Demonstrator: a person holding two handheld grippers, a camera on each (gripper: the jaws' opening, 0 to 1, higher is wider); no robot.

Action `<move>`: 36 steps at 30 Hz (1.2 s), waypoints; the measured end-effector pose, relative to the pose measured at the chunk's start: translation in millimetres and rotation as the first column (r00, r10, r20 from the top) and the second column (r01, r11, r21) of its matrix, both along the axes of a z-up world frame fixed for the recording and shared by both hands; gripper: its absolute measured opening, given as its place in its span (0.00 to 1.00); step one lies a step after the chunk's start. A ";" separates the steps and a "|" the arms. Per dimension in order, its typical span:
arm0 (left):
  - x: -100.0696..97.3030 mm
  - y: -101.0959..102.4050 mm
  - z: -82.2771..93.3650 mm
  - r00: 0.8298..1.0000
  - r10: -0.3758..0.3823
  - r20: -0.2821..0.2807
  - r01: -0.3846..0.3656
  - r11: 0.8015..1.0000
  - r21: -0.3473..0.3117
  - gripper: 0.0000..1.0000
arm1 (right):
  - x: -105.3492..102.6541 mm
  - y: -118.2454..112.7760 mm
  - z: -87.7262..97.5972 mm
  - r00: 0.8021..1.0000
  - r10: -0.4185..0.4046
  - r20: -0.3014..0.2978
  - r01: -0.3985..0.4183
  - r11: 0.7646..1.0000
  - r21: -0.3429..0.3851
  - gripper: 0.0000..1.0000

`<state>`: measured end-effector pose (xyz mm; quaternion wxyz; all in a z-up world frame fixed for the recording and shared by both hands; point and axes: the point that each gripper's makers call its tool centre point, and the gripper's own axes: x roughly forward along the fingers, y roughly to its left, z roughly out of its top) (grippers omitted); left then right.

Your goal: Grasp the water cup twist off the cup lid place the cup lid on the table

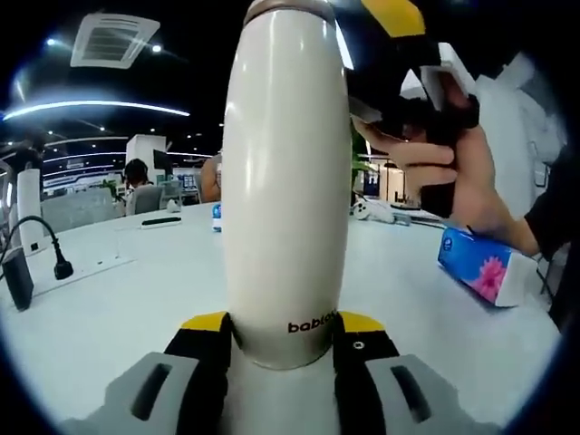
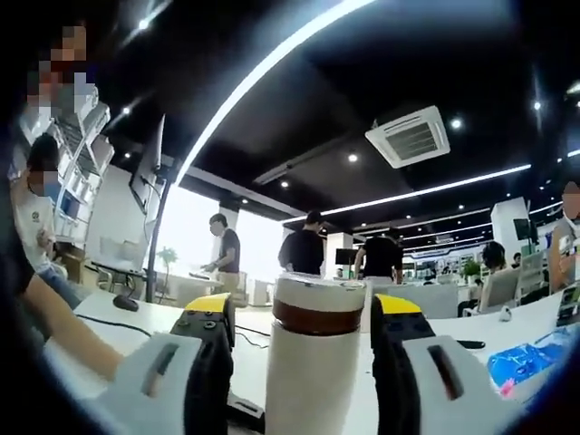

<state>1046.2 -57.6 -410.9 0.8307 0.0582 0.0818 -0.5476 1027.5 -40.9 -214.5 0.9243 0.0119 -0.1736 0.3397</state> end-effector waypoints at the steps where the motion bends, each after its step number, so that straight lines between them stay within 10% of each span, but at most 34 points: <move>1: -0.1 -0.1 0.0 1.000 0.000 0.000 0.000 1.000 0.000 0.46 | 0.0 -1.0 0.4 1.000 -0.004 0.003 0.004 1.000 -0.001 0.61; 22: -0.3 0.6 1.8 1.000 0.000 0.003 0.000 1.000 -0.009 0.46 | 5.7 -9.3 10.9 0.998 -0.055 -0.015 0.056 0.998 0.020 0.44; 36: -1.1 1.3 2.5 1.000 0.000 0.003 0.000 1.000 -0.009 0.46 | 4.9 -6.0 11.4 0.996 0.093 0.001 -0.093 0.996 -0.006 0.43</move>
